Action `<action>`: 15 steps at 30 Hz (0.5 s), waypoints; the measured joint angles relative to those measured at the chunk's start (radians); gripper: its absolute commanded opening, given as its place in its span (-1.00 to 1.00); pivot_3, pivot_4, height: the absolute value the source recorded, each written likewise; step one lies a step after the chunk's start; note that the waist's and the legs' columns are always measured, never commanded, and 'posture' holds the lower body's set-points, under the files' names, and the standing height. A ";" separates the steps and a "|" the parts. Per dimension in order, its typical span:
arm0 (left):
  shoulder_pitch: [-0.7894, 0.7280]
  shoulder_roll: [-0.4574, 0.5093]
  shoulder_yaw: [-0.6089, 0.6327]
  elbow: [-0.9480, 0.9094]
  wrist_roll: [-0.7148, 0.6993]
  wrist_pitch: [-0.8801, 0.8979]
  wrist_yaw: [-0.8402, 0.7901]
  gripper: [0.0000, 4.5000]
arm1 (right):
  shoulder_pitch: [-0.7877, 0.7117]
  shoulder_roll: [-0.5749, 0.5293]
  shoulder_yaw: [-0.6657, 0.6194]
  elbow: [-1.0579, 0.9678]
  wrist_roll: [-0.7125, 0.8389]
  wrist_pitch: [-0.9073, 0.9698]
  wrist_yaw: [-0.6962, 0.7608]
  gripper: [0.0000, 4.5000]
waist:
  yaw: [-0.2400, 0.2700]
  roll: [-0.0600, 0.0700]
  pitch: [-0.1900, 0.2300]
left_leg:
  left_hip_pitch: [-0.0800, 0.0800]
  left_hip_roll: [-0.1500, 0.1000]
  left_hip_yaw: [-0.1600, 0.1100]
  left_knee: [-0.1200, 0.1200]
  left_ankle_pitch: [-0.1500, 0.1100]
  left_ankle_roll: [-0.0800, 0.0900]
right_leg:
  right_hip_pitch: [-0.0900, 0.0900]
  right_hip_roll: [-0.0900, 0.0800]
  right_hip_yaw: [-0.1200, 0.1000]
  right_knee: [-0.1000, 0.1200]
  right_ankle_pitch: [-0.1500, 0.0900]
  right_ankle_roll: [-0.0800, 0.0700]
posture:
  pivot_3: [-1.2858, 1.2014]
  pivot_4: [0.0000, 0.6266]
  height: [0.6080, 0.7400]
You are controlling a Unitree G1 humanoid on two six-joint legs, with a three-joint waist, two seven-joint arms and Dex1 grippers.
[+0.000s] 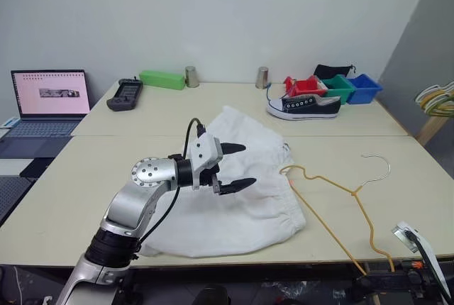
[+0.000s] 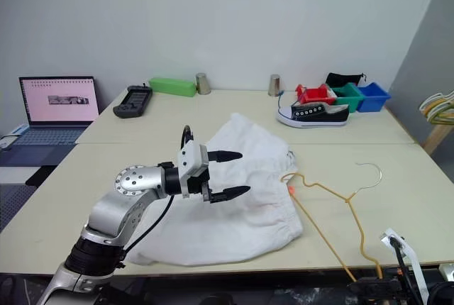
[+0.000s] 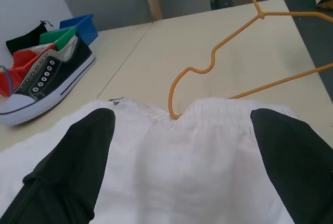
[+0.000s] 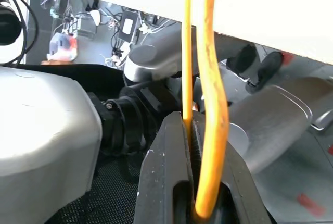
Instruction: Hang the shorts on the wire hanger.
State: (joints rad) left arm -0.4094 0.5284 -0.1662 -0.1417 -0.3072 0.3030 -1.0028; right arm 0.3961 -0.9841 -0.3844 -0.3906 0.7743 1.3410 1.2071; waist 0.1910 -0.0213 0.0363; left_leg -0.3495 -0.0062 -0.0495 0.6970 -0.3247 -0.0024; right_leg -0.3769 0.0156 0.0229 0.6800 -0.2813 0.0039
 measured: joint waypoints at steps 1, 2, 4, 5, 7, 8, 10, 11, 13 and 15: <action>-0.007 0.002 0.000 0.005 0.000 0.000 -0.003 0.97 | -0.004 0.000 -0.002 0.000 0.004 0.000 -0.008 -1.00 | 0.000 0.000 0.000 | 0.000 0.000 0.000 0.000 0.000 0.000 | 0.001 0.000 0.000 0.000 0.000 0.000 | 0.26 -1.00 1.00; -0.011 0.002 0.000 0.007 0.000 -0.005 -0.009 0.97 | -0.019 0.005 -0.005 0.008 0.016 0.003 -0.019 -1.00 | -0.001 0.000 0.000 | 0.000 0.000 0.000 0.000 0.000 0.000 | 0.001 0.000 0.000 0.000 0.000 0.000 | 0.26 -1.00 1.00; -0.011 0.002 0.000 0.007 0.001 -0.006 -0.012 0.97 | -0.025 0.006 -0.008 0.009 0.033 0.003 -0.030 -1.00 | -0.001 0.000 0.000 | 0.000 0.000 -0.001 0.000 0.000 0.000 | 0.001 -0.001 -0.001 0.000 0.000 0.000 | 0.26 -1.00 1.00; -0.011 0.002 0.000 0.007 0.001 -0.007 -0.012 0.97 | -0.025 0.006 -0.008 0.009 0.037 0.004 -0.033 -1.00 | -0.001 0.000 0.000 | 0.000 0.000 -0.002 0.000 0.000 0.000 | 0.001 -0.001 -0.002 0.000 0.000 0.000 | 0.26 -1.00 1.00; -0.011 0.002 0.000 0.007 0.001 -0.007 -0.012 0.97 | -0.023 0.009 -0.008 0.009 0.046 0.008 -0.042 -1.00 | -0.001 0.000 0.000 | 0.000 0.000 -0.002 0.000 0.000 0.000 | 0.001 -0.001 -0.002 0.000 0.000 0.000 | 0.26 -1.00 1.00; -0.011 0.002 0.000 0.007 0.001 -0.007 -0.012 0.97 | -0.023 0.016 -0.008 0.006 0.056 0.010 -0.053 -1.00 | -0.001 0.000 0.000 | 0.000 0.000 -0.003 0.000 0.000 0.000 | 0.002 -0.001 -0.003 0.000 0.000 0.000 | 0.26 -1.00 1.00; -0.011 0.002 0.000 0.007 0.001 -0.007 -0.012 0.97 | -0.022 0.030 -0.007 0.001 0.071 0.011 -0.071 -1.00 | -0.001 0.000 0.000 | 0.000 0.000 -0.003 0.000 0.000 0.000 | 0.002 -0.001 -0.003 0.000 -0.001 0.000 | 0.26 -1.00 1.00; -0.011 0.002 0.000 0.007 0.001 -0.007 -0.013 0.97 | -0.020 0.034 -0.007 0.002 0.071 0.010 -0.082 -1.00 | -0.001 0.000 0.000 | 0.000 0.000 -0.003 0.000 0.000 0.000 | 0.002 -0.001 -0.003 0.000 -0.001 0.000 | 0.26 -1.00 1.00; -0.011 0.002 0.000 0.007 0.002 -0.007 -0.013 0.97 | -0.010 0.037 -0.005 0.009 0.069 0.005 -0.106 -1.00 | -0.001 0.000 0.000 | 0.000 0.000 -0.003 0.000 0.000 0.000 | 0.002 -0.001 -0.003 0.000 -0.001 0.000 | 0.25 -1.00 1.00; -0.011 0.004 0.000 0.007 0.002 -0.007 -0.013 0.97 | 0.015 0.034 -0.005 0.028 0.068 -0.002 -0.116 -1.00 | -0.001 0.000 0.001 | 0.000 0.000 -0.003 0.000 0.000 0.000 | 0.002 -0.001 -0.003 -0.001 -0.001 0.000 | 0.25 -1.00 1.00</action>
State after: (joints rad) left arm -0.4204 0.5326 -0.1662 -0.1351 -0.3053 0.2959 -1.0158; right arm 0.4112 -0.9504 -0.3896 -0.3630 0.8426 1.3392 1.0913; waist 0.1900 -0.0209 0.0368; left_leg -0.3492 -0.0060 -0.0525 0.6967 -0.3248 -0.0024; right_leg -0.3748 0.0146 0.0199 0.6795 -0.2821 0.0041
